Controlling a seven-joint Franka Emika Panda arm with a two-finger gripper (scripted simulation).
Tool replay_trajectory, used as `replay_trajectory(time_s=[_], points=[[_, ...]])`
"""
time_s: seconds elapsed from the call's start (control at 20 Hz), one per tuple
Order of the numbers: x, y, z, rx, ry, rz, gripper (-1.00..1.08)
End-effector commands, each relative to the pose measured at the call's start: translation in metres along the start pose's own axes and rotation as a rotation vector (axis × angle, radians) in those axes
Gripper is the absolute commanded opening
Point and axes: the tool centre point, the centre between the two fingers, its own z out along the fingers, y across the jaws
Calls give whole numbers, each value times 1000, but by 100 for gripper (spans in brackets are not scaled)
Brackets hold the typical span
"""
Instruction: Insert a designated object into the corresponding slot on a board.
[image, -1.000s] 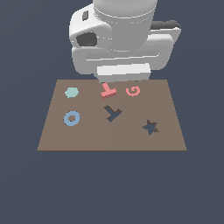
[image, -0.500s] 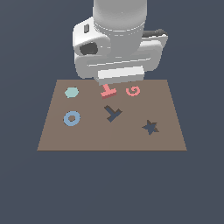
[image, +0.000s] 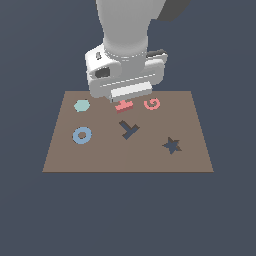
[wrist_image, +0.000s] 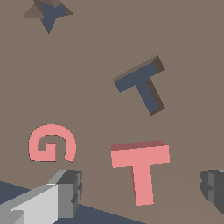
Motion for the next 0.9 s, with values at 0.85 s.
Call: replay_trajectory(time_s=[0.85], points=[[-21,11,44,-10,12,-98,100]])
